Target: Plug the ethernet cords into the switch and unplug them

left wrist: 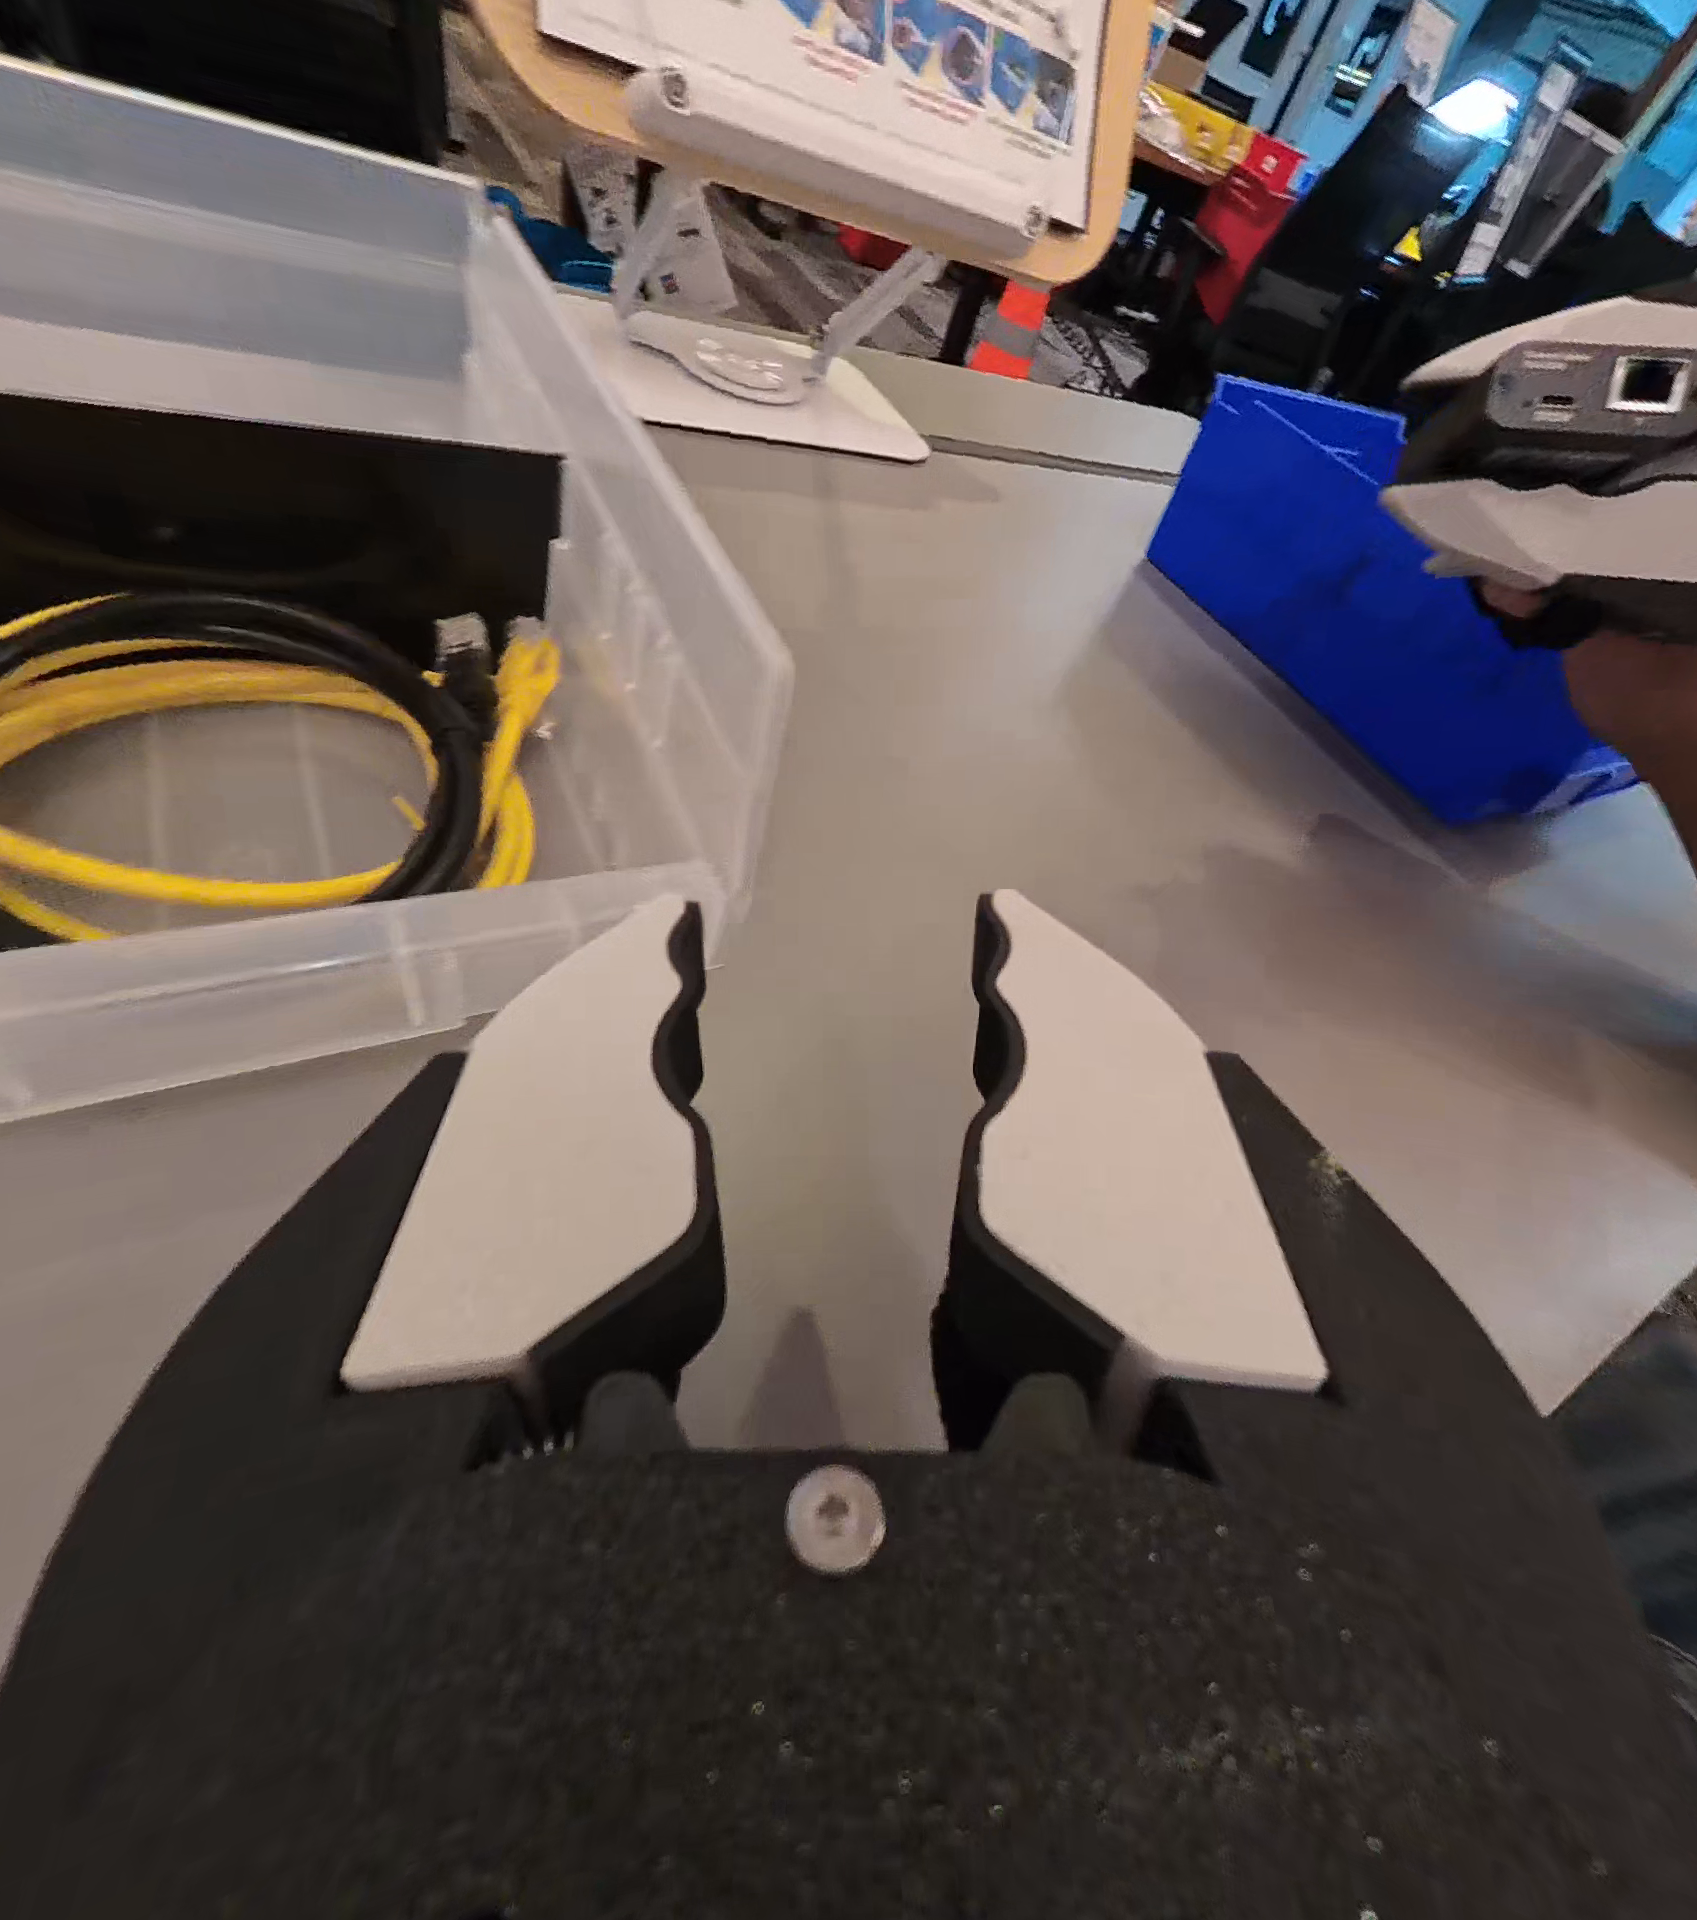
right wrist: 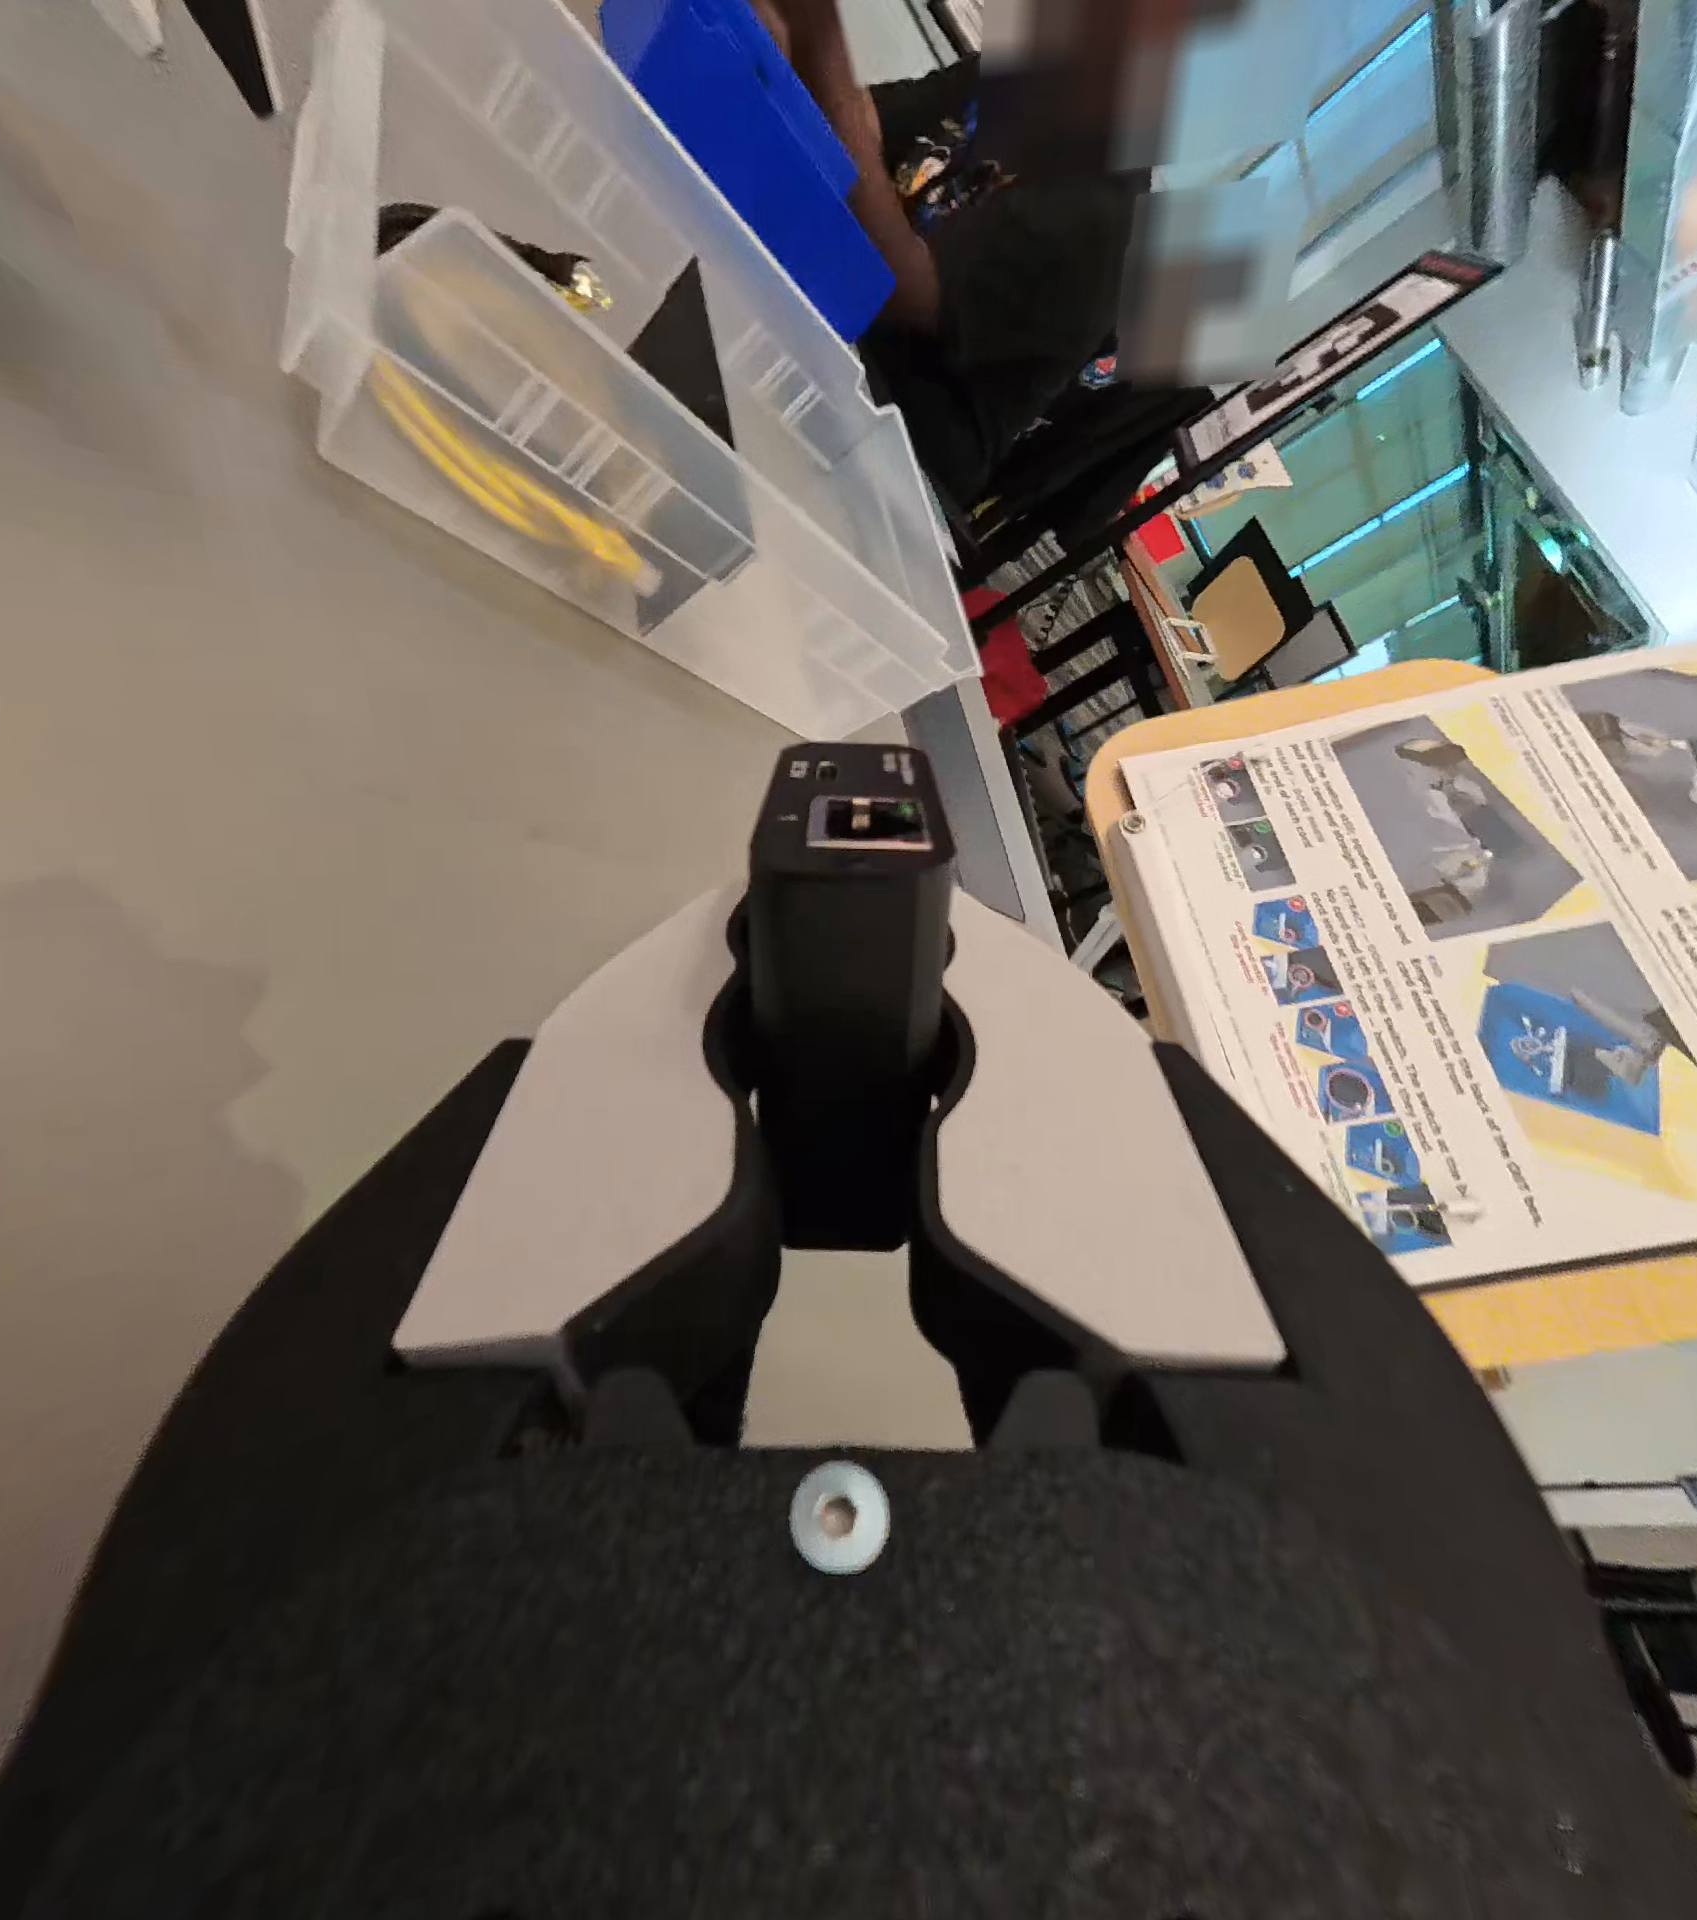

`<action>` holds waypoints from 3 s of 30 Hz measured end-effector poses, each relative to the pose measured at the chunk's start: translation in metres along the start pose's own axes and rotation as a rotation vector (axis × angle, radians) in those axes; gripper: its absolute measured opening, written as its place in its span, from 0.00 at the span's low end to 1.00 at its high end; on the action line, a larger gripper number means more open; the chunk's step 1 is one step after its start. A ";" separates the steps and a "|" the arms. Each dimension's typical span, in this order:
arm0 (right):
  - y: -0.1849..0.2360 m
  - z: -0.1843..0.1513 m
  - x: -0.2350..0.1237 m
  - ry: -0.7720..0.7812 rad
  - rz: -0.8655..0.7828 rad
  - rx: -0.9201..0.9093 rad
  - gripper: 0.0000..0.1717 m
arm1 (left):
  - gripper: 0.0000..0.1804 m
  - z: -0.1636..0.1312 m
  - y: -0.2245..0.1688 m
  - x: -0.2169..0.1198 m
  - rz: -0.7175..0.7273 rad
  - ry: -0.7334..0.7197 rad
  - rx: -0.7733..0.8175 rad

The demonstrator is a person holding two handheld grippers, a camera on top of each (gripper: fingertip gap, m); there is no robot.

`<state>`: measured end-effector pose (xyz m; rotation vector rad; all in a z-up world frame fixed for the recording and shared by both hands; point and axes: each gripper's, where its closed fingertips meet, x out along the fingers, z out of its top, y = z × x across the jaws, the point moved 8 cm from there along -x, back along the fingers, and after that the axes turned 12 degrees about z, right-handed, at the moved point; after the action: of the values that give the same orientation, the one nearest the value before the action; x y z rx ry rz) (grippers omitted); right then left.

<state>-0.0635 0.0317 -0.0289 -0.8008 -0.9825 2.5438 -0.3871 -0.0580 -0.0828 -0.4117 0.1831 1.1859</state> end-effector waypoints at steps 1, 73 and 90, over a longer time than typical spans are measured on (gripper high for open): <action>-0.001 0.001 -0.001 0.007 -0.005 0.011 0.15 | 0.27 0.002 0.003 0.000 0.017 -0.001 0.004; 0.015 0.017 0.005 0.018 -0.033 -0.127 0.15 | 0.06 0.114 -0.089 0.027 -0.271 0.700 0.470; 0.019 0.011 0.012 0.152 -0.056 -0.208 0.15 | 0.05 0.108 -0.169 0.090 -0.538 0.960 0.503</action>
<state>-0.0808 0.0182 -0.0400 -0.9928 -1.2130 2.3208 -0.2054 0.0105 0.0205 -0.5118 1.1037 0.3101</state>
